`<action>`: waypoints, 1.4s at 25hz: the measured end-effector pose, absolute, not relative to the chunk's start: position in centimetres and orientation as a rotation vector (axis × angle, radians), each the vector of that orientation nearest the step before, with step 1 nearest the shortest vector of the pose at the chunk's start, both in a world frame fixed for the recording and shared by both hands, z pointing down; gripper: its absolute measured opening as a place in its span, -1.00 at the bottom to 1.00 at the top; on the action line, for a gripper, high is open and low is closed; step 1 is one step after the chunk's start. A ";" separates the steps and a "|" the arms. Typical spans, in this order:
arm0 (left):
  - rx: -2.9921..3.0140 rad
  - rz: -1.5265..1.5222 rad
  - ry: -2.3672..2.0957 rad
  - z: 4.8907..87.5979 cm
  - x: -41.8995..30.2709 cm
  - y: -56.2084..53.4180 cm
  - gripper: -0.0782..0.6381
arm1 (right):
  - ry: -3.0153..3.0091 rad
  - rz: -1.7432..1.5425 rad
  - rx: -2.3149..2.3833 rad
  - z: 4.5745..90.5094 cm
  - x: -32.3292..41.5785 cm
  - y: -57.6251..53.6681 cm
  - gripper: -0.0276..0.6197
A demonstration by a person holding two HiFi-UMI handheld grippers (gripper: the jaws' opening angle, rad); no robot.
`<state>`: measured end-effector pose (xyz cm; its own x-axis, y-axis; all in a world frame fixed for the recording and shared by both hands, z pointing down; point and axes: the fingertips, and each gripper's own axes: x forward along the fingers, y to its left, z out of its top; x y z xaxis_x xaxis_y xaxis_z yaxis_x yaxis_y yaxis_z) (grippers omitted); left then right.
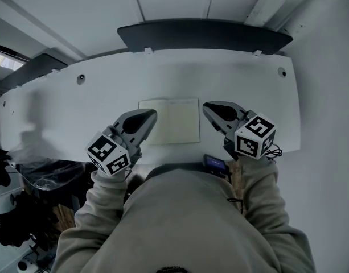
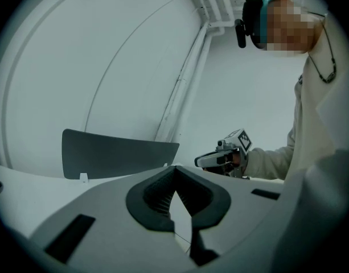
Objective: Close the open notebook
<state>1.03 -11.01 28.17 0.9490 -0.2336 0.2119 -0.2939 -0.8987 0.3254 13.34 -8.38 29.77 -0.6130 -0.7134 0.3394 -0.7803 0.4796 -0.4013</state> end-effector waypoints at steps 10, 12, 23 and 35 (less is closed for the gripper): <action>2.761 0.218 -0.368 27.9 1.5 -10.9 -0.77 | -2.593 0.802 1.311 29.9 13.3 -8.5 -0.85; 2.756 0.216 -0.368 27.9 1.6 -10.9 -0.77 | -2.592 0.801 1.312 30.0 13.3 -8.6 -0.85; 2.747 0.214 -0.373 27.8 1.6 -11.0 -0.77 | -2.587 0.800 1.324 30.0 13.2 -8.6 -0.85; 2.751 0.207 -0.358 27.8 1.8 -10.9 -0.77 | -2.579 0.813 1.328 30.4 13.2 -8.5 -0.85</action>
<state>1.81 -10.89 27.83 0.9572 -0.2203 0.1878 -0.2727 -0.9039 0.3295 13.16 -8.51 30.38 -0.6047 -0.7167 0.3474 -0.7864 0.4682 -0.4030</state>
